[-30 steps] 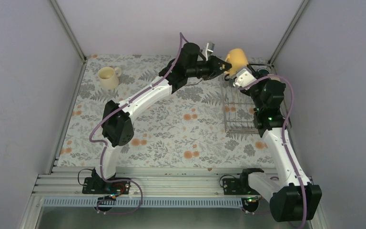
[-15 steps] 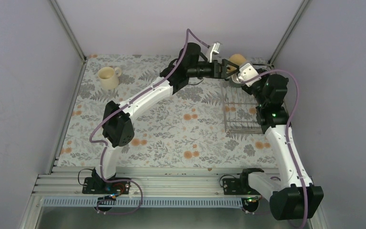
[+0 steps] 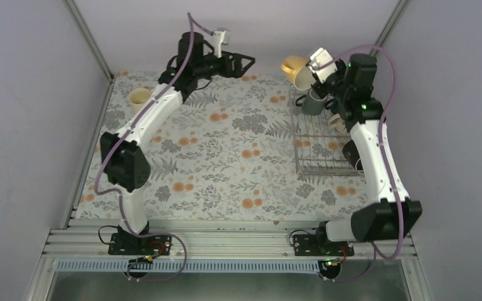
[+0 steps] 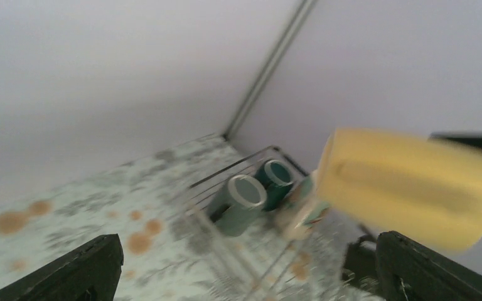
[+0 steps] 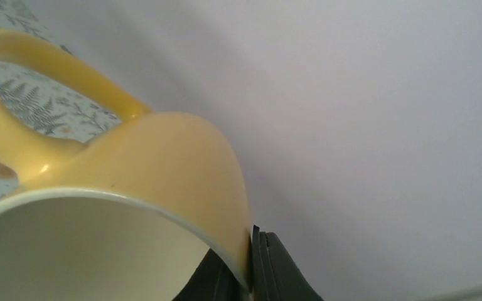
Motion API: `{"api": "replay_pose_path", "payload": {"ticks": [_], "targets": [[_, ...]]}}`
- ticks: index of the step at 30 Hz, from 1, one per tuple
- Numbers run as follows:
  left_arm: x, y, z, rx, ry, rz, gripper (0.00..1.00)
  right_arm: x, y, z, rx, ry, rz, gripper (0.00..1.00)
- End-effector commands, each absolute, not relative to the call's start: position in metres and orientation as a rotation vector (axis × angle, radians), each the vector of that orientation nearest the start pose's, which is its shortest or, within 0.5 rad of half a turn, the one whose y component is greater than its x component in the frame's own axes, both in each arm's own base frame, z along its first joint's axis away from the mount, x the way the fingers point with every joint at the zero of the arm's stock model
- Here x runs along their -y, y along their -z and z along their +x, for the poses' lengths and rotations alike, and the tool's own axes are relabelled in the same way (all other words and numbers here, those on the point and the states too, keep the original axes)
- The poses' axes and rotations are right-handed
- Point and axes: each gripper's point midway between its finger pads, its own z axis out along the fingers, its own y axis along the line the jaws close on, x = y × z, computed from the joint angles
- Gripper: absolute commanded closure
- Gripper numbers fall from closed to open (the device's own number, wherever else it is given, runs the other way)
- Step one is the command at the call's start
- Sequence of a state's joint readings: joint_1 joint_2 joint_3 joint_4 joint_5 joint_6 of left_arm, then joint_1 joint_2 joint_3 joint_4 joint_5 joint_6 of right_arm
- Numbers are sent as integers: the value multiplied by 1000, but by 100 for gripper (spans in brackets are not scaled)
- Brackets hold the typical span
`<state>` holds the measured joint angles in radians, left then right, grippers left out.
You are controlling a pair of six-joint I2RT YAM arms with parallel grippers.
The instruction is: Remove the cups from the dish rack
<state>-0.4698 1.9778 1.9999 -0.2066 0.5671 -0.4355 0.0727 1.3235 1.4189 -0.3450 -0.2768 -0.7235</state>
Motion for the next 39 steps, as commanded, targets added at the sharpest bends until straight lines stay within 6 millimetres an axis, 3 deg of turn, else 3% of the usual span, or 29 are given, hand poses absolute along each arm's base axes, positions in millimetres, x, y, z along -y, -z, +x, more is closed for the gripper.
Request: {"api": "replay_pose_path", "payload": {"ticks": [1, 3, 4, 8, 11, 15, 20, 24, 29, 39], "targets": [[291, -395, 466, -1724, 887, 559, 0, -107, -418, 439, -1589, 34, -907, 97], [259, -412, 462, -1648, 706, 552, 0, -120, -409, 457, -1643, -14, -957, 97], [246, -420, 458, -1615, 608, 562, 0, -129, -423, 461, -1634, -19, -976, 97], [196, -458, 437, -1494, 266, 599, 0, -178, -394, 494, -1732, -70, -1112, 97], [165, -474, 422, -1427, 65, 645, 0, -221, -350, 501, -1796, -28, -1265, 97], [130, -473, 402, -1379, -141, 746, 0, -274, -287, 493, -1807, 28, -1447, 97], [101, -447, 381, -1408, -220, 863, 0, -319, -248, 491, -1790, 26, -1543, 97], [90, -409, 371, -1494, -253, 986, 0, -328, -206, 483, -1823, 67, -1676, 97], [78, -379, 361, -1557, -270, 1047, 0, -310, -156, 479, -1926, 138, -1803, 97], [73, -356, 348, -1604, -233, 1089, 0, -290, -133, 485, -1971, 201, -1862, 97]]}}
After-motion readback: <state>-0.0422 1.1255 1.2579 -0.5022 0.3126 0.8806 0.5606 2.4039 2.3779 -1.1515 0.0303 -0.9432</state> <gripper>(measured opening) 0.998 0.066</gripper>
